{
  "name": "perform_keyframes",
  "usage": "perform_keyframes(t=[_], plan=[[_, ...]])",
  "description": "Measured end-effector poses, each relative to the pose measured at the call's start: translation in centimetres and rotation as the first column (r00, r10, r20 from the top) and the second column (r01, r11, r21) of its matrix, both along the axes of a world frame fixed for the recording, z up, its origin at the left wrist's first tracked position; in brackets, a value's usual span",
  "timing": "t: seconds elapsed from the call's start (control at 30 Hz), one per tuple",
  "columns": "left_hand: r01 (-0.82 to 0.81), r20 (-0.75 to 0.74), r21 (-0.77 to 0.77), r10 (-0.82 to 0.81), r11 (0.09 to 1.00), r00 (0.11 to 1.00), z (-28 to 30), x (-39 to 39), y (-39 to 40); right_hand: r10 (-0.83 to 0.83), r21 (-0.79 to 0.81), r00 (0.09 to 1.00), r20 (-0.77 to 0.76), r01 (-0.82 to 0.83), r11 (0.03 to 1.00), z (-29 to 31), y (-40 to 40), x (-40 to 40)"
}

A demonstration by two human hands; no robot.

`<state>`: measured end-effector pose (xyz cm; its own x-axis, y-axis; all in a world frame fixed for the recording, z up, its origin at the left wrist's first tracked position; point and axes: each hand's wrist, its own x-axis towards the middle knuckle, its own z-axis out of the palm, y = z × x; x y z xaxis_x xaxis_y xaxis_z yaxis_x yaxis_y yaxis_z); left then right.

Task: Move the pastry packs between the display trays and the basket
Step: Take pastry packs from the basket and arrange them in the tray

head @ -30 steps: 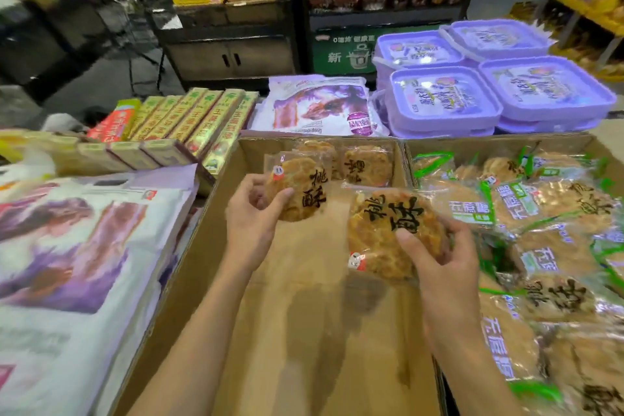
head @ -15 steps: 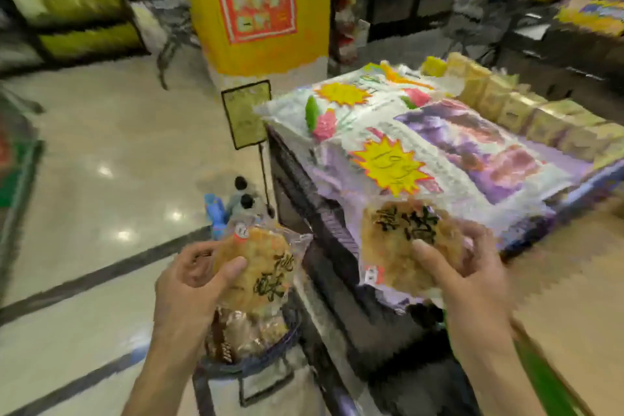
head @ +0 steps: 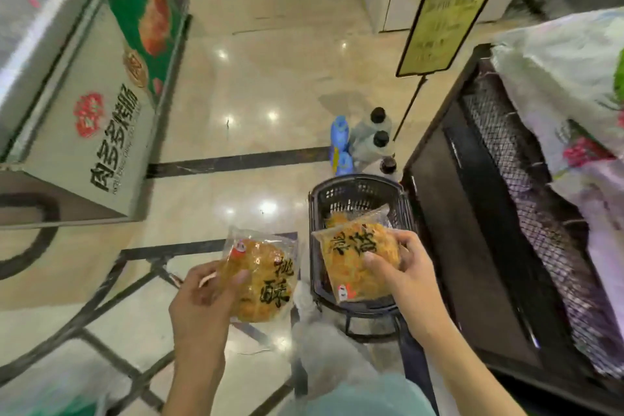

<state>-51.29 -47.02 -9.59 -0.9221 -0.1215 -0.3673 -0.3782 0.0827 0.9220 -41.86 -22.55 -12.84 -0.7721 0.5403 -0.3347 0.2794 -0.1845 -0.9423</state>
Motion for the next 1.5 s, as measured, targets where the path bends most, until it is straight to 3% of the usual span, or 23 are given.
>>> perform_keyframes(t=[0.1, 0.23, 0.4, 0.53, 0.7, 0.83, 0.9, 1.0, 1.13, 1.23, 1.4, 1.5], plan=[[0.146, 0.047, -0.043, -0.144, 0.988, 0.988, -1.9, -5.4, 2.9, -0.052, 0.032, 0.996, 0.068, 0.05, 0.998, -3.8, 1.0, -3.3], [0.348, 0.134, -0.121, -0.332, 0.93, 0.934, -5.8, -14.5, 8.4, -0.239, 0.041, 0.953, 0.186, 0.236, 0.971, -9.0, 3.0, -6.6], [0.651, 0.247, -0.161, -0.609, 0.741, 0.754, -10.3, -22.9, 16.0, -0.499, 0.017, 0.803, 0.325, 0.523, 0.852, -13.2, 3.5, -7.1], [0.773, 0.351, -0.135, -0.699, 0.62, 0.623, -15.2, -26.3, 21.0, -0.613, -0.037, 0.669, 0.421, 0.688, 0.725, -15.4, 2.7, -7.5], [0.91, 0.349, -0.122, -0.842, 0.396, 0.412, -23.8, -28.7, 27.4, -0.651, -0.001, 0.55, 0.522, 0.764, 0.645, -21.7, 2.7, -9.7], [0.985, 0.354, -0.13, -0.923, 0.113, 0.153, -35.4, -29.7, 31.5, -0.636, 0.046, 0.476, 0.607, 0.779, 0.626, -30.7, 3.2, -12.7], [0.995, 0.398, -0.1, -0.915, 0.028, 0.066, -41.8, -30.1, 32.9, -0.644, 0.065, 0.42, 0.639, 0.805, 0.589, -36.1, 3.4, -14.6], [0.992, 0.453, -0.117, -0.891, -0.046, 0.012, -51.0, -31.0, 34.5, -0.638, 0.155, 0.366, 0.678, 0.777, 0.61, -45.0, 3.5, -16.9], [0.964, 0.52, -0.178, -0.851, -0.195, -0.076, -61.2, -32.2, 35.4, -0.591, 0.113, 0.421, 0.688, 0.743, 0.659, -56.1, 3.0, -18.8], [0.945, 0.544, -0.189, -0.83, -0.266, -0.125, -66.6, -32.2, 35.2, -0.474, 0.096, 0.456, 0.753, 0.637, 0.765, -61.7, 2.9, -19.0], [0.853, 0.629, -0.277, -0.755, -0.442, -0.187, -68.9, -30.5, 34.6, -0.315, 0.004, 0.565, 0.763, 0.482, 0.876, -66.5, 4.4, -18.9], [0.697, 0.649, -0.421, -0.729, -0.581, -0.216, -68.1, -29.5, 34.1, -0.236, 0.164, 0.466, 0.853, 0.189, 0.968, -68.3, 5.1, -19.0]])
